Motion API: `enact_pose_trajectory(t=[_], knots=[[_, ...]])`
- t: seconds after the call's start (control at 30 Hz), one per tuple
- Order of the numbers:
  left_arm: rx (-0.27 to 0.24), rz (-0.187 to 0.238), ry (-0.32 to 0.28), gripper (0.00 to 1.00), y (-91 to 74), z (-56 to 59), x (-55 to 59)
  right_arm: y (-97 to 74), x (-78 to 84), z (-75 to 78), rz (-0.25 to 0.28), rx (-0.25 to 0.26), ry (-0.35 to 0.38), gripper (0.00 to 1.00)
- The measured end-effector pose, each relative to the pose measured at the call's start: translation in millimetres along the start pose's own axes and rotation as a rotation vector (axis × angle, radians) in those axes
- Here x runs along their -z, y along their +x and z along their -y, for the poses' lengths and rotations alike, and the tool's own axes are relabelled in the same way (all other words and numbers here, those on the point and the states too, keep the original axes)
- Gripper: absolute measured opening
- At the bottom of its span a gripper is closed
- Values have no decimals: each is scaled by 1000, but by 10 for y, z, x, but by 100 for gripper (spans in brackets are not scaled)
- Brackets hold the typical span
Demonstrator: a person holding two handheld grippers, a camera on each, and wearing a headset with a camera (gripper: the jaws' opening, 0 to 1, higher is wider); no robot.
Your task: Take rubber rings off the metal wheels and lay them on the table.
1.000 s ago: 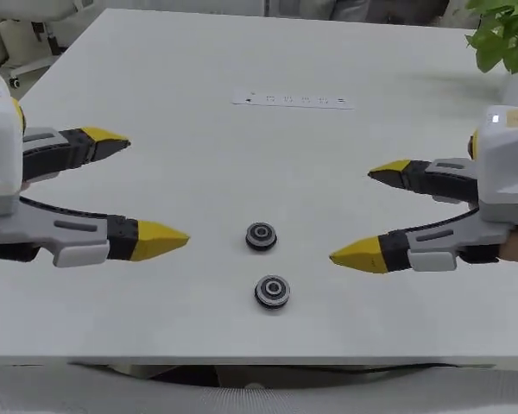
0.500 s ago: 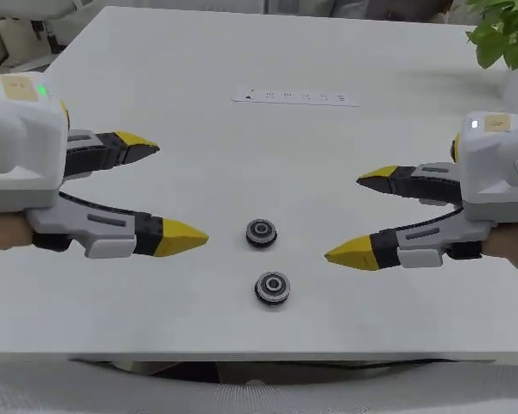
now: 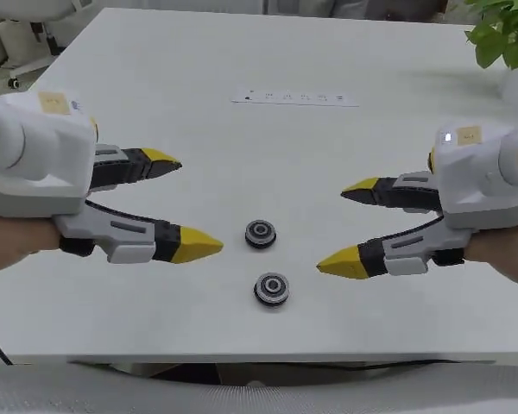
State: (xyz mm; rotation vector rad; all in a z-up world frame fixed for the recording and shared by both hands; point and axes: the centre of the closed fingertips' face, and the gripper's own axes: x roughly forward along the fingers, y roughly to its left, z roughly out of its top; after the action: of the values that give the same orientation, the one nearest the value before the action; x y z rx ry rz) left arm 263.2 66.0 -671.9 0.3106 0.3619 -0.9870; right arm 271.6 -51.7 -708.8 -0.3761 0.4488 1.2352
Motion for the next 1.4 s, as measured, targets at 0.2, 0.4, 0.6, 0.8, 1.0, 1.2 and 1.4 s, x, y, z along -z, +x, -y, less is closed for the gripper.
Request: enact_pose_trajectory(t=[0.2, 0.4, 0.6, 0.8, 1.0, 1.2, 1.4], knots=[[29, -15, 5, 72, 87, 57, 45, 50, 28, -34, -5, -20, 1, 64], [59, -27, 0, 69, 173, 128, 100, 121, 105, -84, -31, -43, -20, 62], [85, -50, 7, 67, 237, 177, 185, 187, 188, -113, -53, -67, -33, 60], [110, -69, 6, 63, 302, 227, 259, 257, 237, -151, -69, -103, -40, 58], [139, -84, 10, 60, 368, 280, 312, 332, 305, -161, -89, -133, -35, 54], [157, -97, 8, 57, 418, 293, 337, 386, 354, -174, -99, -154, -30, 51], [172, -110, 4, 55, 486, 308, 388, 441, 405, -210, -122, -172, -44, 50]])
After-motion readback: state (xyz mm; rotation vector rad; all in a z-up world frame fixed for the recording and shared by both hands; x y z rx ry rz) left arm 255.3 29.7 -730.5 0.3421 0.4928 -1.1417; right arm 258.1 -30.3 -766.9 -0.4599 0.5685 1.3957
